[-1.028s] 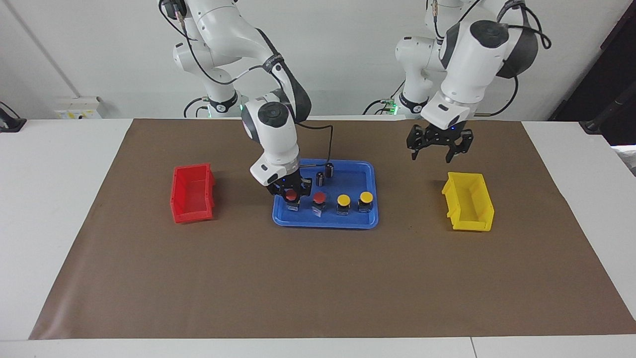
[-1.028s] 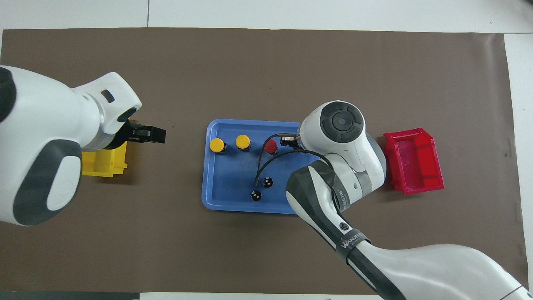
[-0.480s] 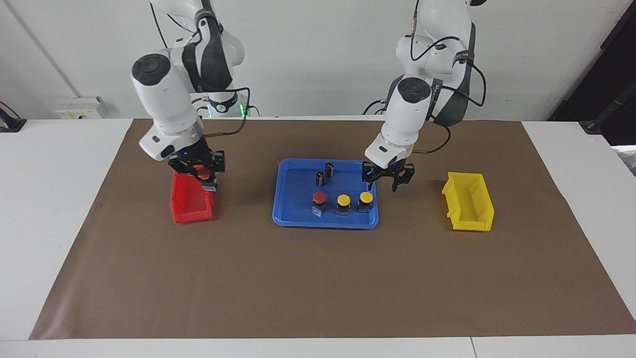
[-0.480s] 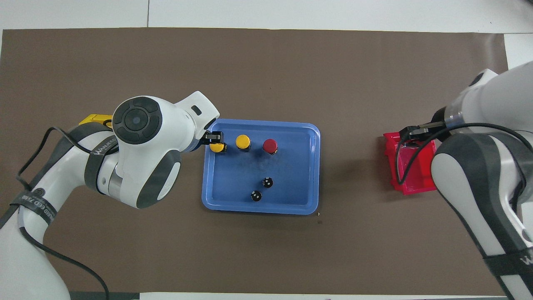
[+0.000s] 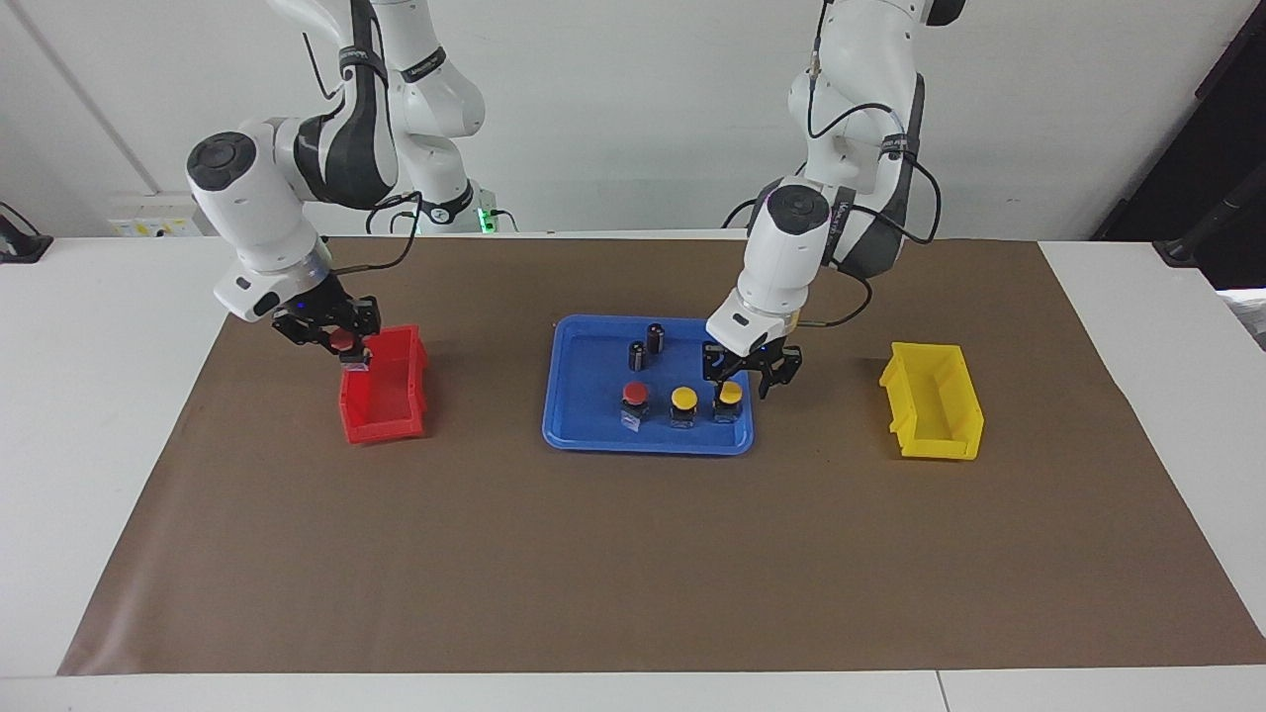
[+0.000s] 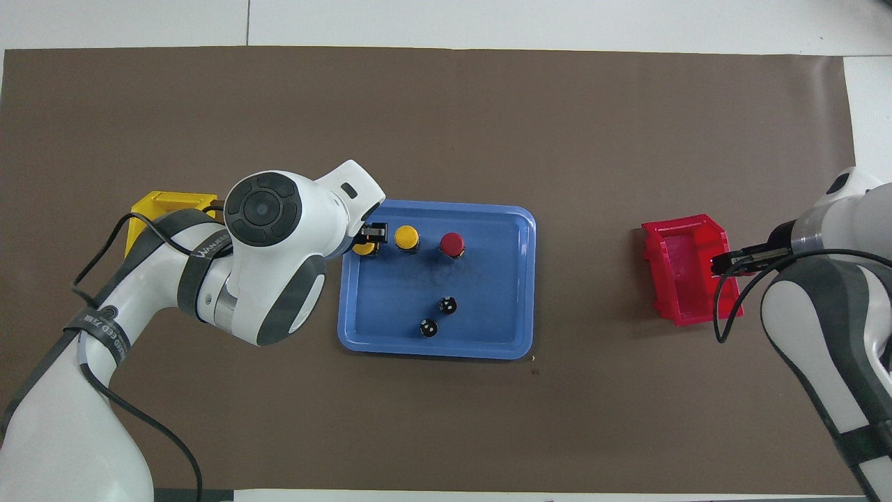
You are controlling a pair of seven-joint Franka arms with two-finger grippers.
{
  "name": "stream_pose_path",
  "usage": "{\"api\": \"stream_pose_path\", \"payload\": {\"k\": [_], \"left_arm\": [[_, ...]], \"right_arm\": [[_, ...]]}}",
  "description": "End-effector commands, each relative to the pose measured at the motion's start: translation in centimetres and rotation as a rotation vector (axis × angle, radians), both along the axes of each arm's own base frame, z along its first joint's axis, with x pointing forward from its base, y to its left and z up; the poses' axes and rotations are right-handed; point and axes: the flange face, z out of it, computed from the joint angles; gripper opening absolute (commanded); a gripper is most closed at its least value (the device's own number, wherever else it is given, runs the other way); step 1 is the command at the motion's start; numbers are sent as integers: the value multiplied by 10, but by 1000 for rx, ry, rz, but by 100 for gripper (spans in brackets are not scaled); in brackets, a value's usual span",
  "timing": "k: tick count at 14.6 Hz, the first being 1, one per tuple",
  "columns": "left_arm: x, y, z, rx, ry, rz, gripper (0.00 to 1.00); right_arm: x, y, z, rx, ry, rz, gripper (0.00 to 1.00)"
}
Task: Sort red and yellow buttons by color
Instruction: 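Release the red button into the red bin while the left gripper carries yellow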
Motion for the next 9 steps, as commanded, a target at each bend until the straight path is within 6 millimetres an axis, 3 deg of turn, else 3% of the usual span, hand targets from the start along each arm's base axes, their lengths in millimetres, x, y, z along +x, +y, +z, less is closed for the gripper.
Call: {"api": "stream_pose_path", "payload": {"k": [1,3,4,5,6,9], "left_arm": [[-8,-6,-7,-12,-3,10,71],[-10,-5,-9,-11,0,18,71],[-10,-5,-11,-8,4,20,61],[-10,-3,-11,-4,11,23,18],[-9,0,-12,-4,12,29,2],[-9,-1,0,7,44,33,1]], "right_arm": [[-11,12,-19,3,-32,-13,12],[-20,12,-37,2,-32,-13,12],[-25,12,-42,1,-29,-13,12],[-27,9,-46,1,-28,-16,12],[-29,7,-53,3,-14,-19,12],[-32,9,-63,2,-29,-18,12]]}}
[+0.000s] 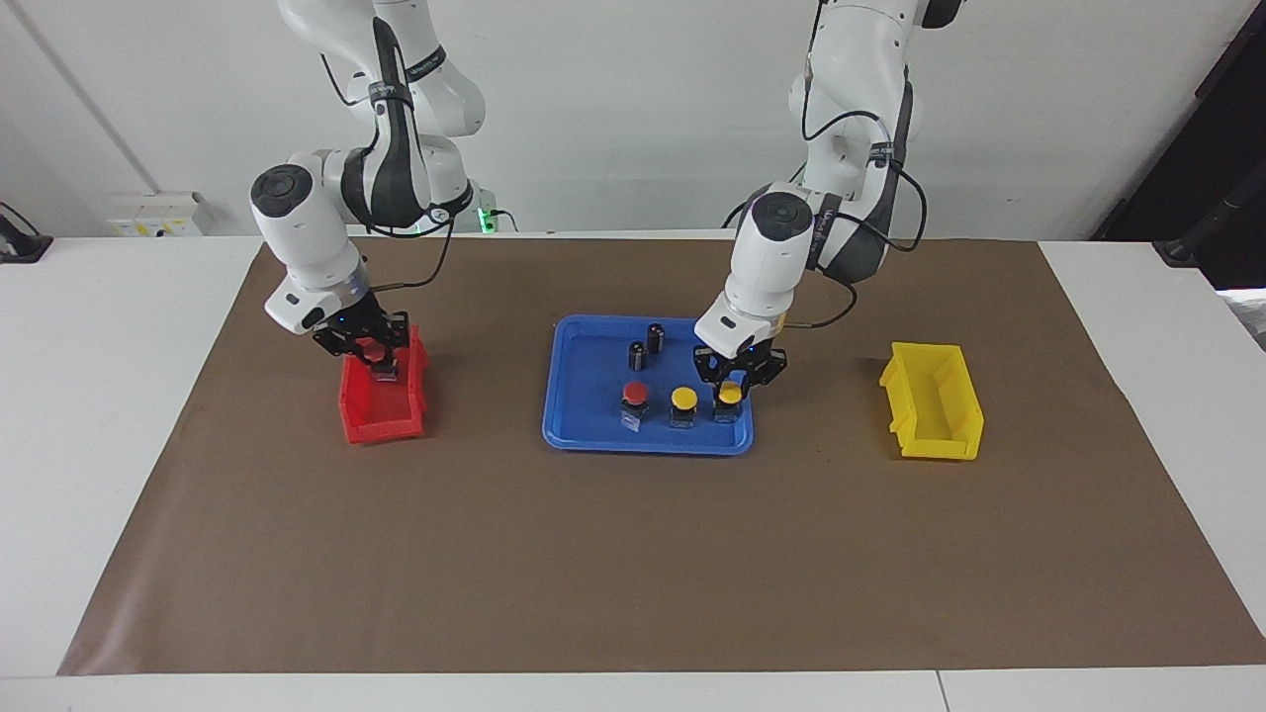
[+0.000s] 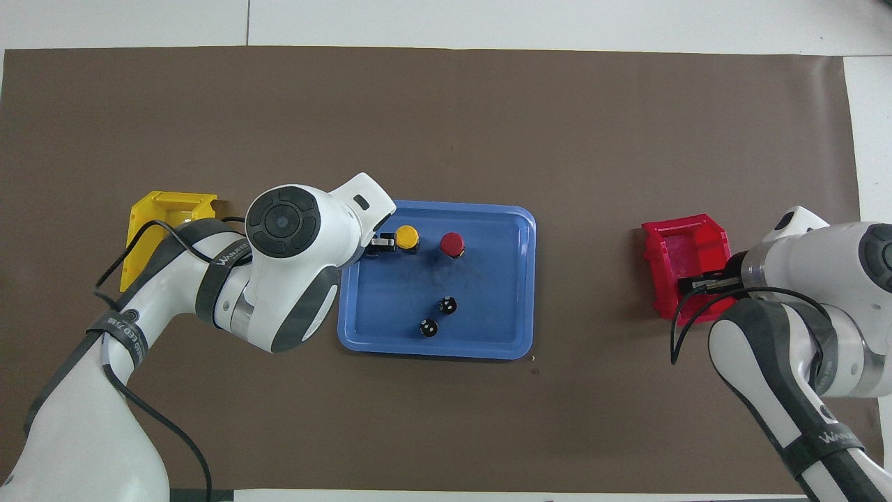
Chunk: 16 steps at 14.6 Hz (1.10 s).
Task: Sort red and yellow buttons by color
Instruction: 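Release the red button into the red bin while the left gripper carries yellow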
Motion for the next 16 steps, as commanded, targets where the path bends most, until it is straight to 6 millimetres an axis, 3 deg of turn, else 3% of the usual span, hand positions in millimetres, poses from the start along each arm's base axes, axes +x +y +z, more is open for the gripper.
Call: {"api": "stream_pose_path", "payload": {"k": [1,2,4,6,7,9,11,13,15,16], "left_arm": [[-3,1,26,3,53,26,1],[-9,3,46,18,83,19,1],[-13,27,81,26,105,23,1],[2,78,95,38,134,18,1],[15,117,100,41,140,38,1],[38,181,103,34,123,14,1],[54,232,105,28,106,8,1],[64,270,103,21,54,6,1],[61,291,94,22,52,1,1],[62,304,92,23,53,4,1]], "right_arm": [[-7,-1,-8,5,-8,-14,12],[-6,-2,-11,6,-14,-14,12],[-8,1,-14,5,-14,-13,13],[-9,1,-16,5,-25,-11,16],[-9,-1,-16,4,-26,-14,28],[-9,0,-17,5,-22,-13,60],[-7,0,-15,5,-20,-13,67],[2,-2,-5,7,-20,-14,72],[27,-1,24,14,25,-12,80],[39,0,46,17,33,-11,92]]}}
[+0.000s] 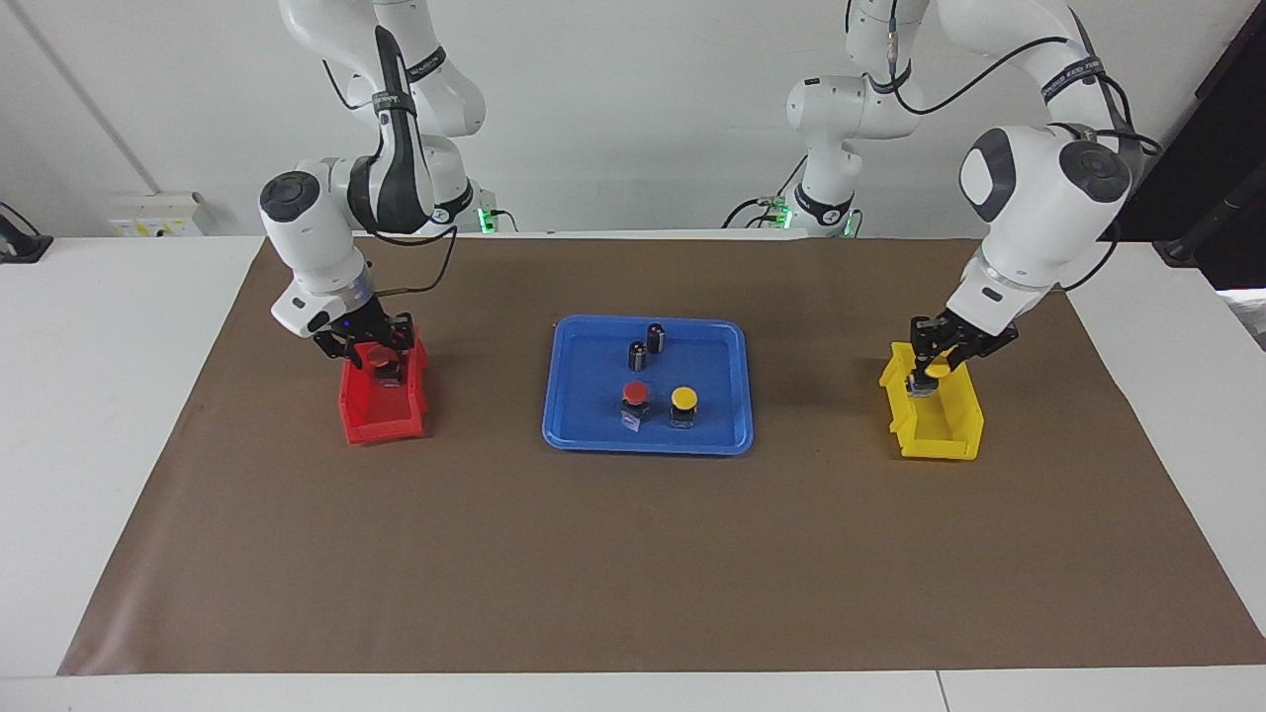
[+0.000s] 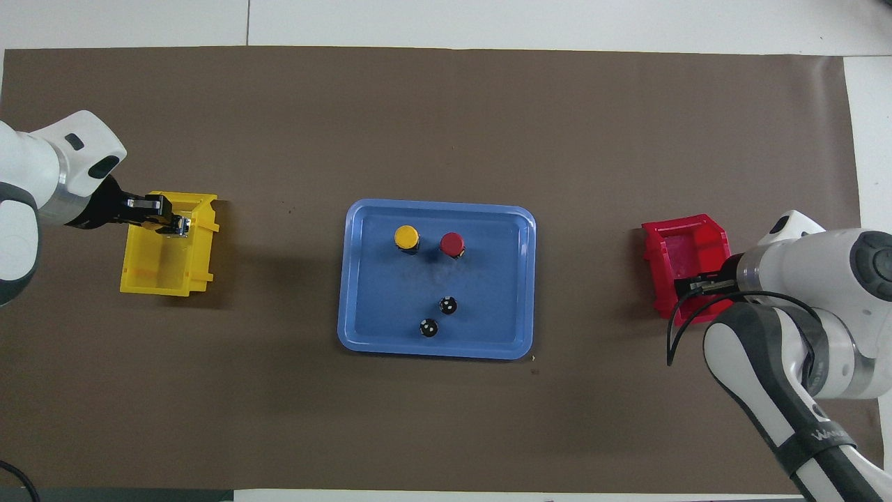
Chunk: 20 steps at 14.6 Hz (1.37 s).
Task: Sort red and yellow buttons by color
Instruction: 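Release the red button into the red bin while the left gripper carries yellow, then open the left gripper over the yellow bin while the right gripper withdraws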
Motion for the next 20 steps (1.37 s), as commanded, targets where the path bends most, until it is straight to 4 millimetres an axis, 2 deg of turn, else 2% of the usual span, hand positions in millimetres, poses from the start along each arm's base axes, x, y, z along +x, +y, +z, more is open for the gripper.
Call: {"api": "stream_pose_path", "payload": {"k": [1,3,6,8,10,12,13,15,16,17,18,20], "left_arm": [[-5,13,-12,-5,-7,-35,1],[-8,29,-22,-5,4,-38,1],[-28,41,-53,-6,30,-37,1],[-32,40,-70,-3,-13,-28,1],[-32,38,-75,-2,-8,-31,1],[-35,38,-84,-2,8,-35,2],[-39,38,-90,-2,11,-40,2],[-45,38,-99,-2,16,-41,5],[-45,37,-98,-2,14,-44,22],[-43,37,-97,-2,13,-42,52],[-42,37,-95,-2,17,-42,73],[-36,36,-86,-3,25,-45,84]], "right_arm": [[36,0,53,14,18,-11,100],[45,2,100,12,-3,-8,100],[51,0,172,14,14,-11,100],[49,-3,215,13,21,-16,100],[47,-7,242,14,38,-22,100],[47,-24,261,6,49,-50,100],[48,-33,265,9,64,-65,100],[48,-38,271,6,64,-75,100],[48,-38,270,3,69,-74,100],[48,-39,270,-3,69,-76,100],[48,-39,274,-11,64,-75,100],[49,-42,277,-40,79,-74,100]]}}
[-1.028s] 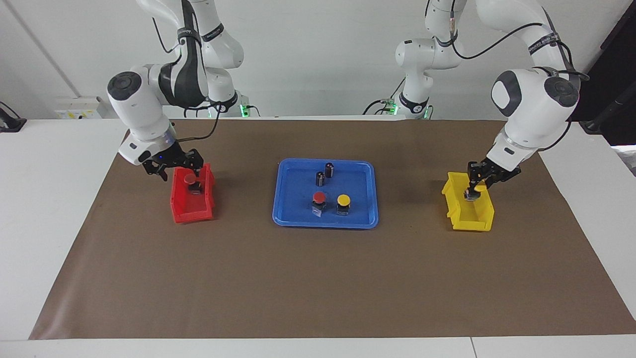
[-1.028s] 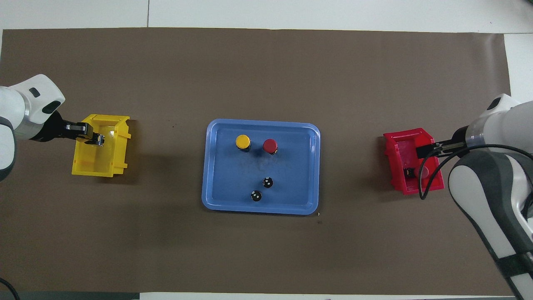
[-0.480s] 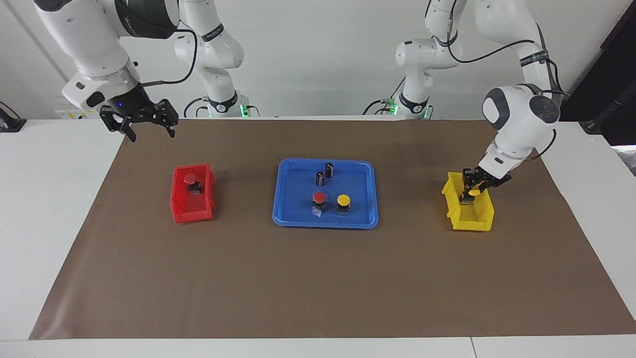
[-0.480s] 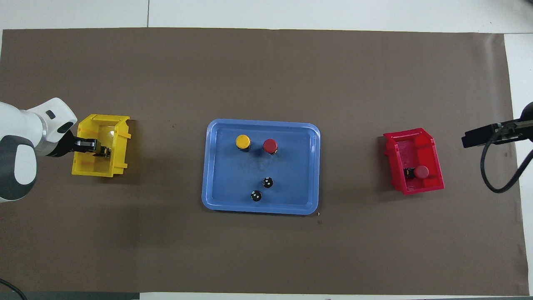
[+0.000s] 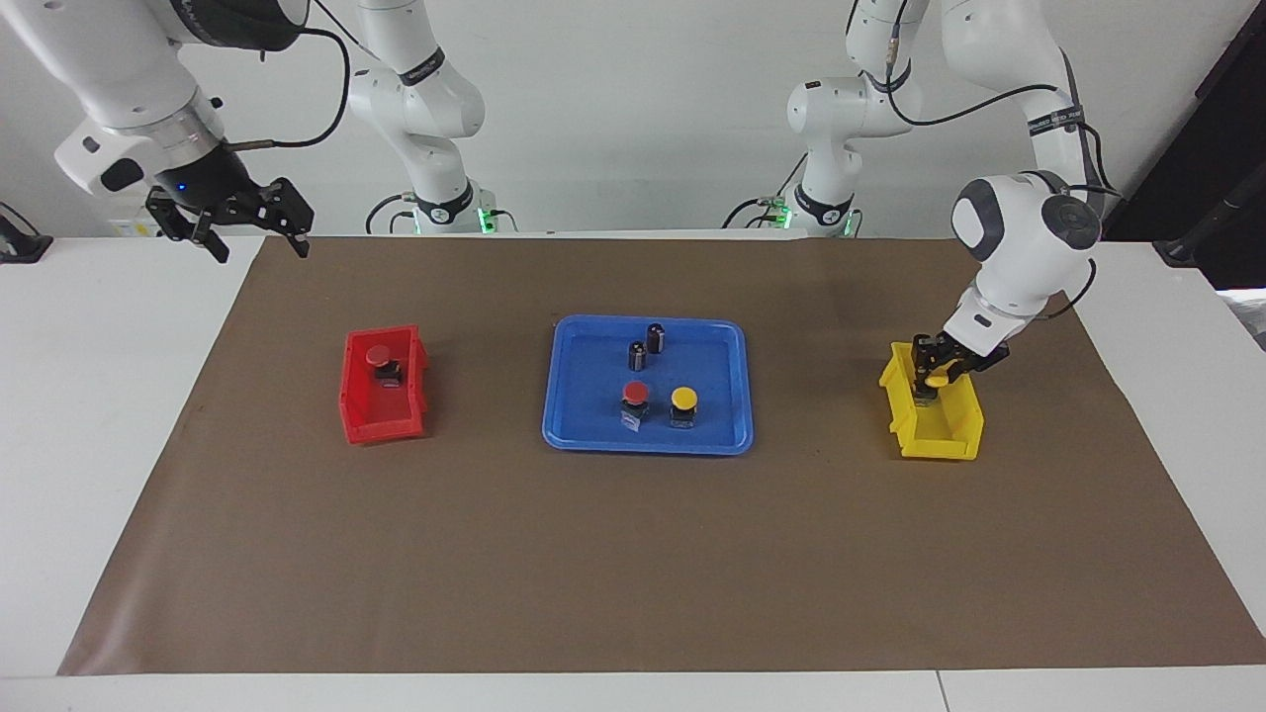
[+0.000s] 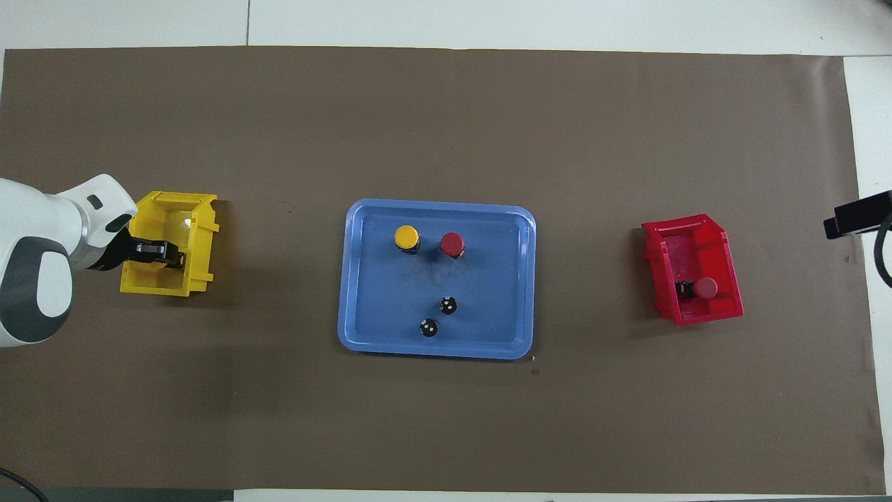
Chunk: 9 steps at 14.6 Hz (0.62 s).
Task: Sort red and yellow buttons by color
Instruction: 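Open the left gripper over the yellow bin while the right gripper withdraws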
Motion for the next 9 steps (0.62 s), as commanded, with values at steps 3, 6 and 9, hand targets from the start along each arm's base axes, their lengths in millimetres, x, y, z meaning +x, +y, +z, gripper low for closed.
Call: {"api": "stream_pose_path", "payload": {"k": [3,6,9], "left_arm": [[9,-1,50,-9,19,-17,85],[19,-12,103,-12,36,-29,94],[10,-66,132,-7,38,-23,100]], "right_arm": [[9,-2,-1,-20,35,-5,100],[8,9,-1,-19,52,11,100],[11,30,1,-17,29,-57,100]]}}
